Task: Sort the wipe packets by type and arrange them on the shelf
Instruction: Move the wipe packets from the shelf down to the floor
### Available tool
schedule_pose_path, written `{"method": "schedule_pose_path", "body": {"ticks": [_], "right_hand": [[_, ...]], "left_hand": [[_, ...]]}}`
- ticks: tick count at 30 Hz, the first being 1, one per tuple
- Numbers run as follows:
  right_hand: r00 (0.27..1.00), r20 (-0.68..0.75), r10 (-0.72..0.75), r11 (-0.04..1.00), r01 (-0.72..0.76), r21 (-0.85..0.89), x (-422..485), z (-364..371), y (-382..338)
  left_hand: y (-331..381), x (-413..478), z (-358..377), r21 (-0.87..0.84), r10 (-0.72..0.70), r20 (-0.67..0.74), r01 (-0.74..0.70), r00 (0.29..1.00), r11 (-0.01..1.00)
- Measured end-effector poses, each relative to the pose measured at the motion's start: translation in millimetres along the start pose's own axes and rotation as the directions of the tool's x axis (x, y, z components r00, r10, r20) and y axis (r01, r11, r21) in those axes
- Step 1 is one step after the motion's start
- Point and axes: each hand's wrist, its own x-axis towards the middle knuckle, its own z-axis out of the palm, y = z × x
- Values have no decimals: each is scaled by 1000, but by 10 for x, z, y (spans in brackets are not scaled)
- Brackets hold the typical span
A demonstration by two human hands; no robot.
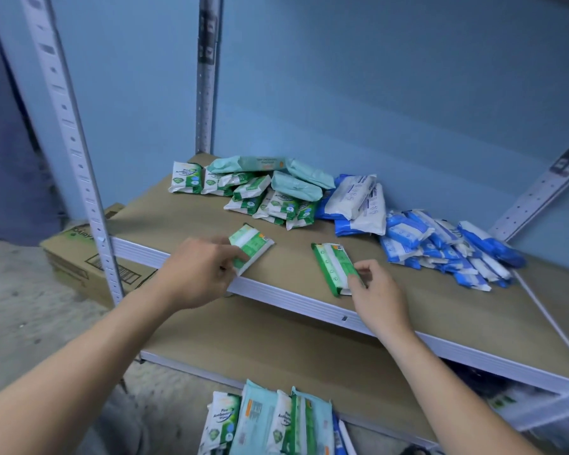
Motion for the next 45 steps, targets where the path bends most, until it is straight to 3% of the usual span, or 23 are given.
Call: {"method": "schedule_pose_path", "body": {"ticks": [2,6,10,19,21,26,34,45], "right_hand": [[999,18,-35,999,35,-24,18,54,-38],[995,9,-100,981,101,-168,20,188,-117],[989,-84,-119,977,101,-190,-2,281,-118],[983,-151,-108,987,88,-131,1,307,-90],[980,-172,-103,991,87,-97,-1,315,-85],[983,-163,-86,995,78,-54,-4,324,-49],[987,-134,-90,996,86,-29,-7,309,-15],[985,-126,-119,992,114,-45,-78,296,8]], "left_hand": [[11,-21,-19,-2,-48,-1,48,999,999],[41,48,55,48,-132,-140,140,981,989],[118,123,158,98,-182,-88,191,979,977],[193,217,32,-133,-383,-130,367,915,921],[178,215,5,-117,-414,-175,399,893,910],[21,204,13,15,-423,-281,444,862,896],[-168,195,132,114,-391,-232,424,891,898],[184,-60,270,38,-304,-247,322,920,946]]}}
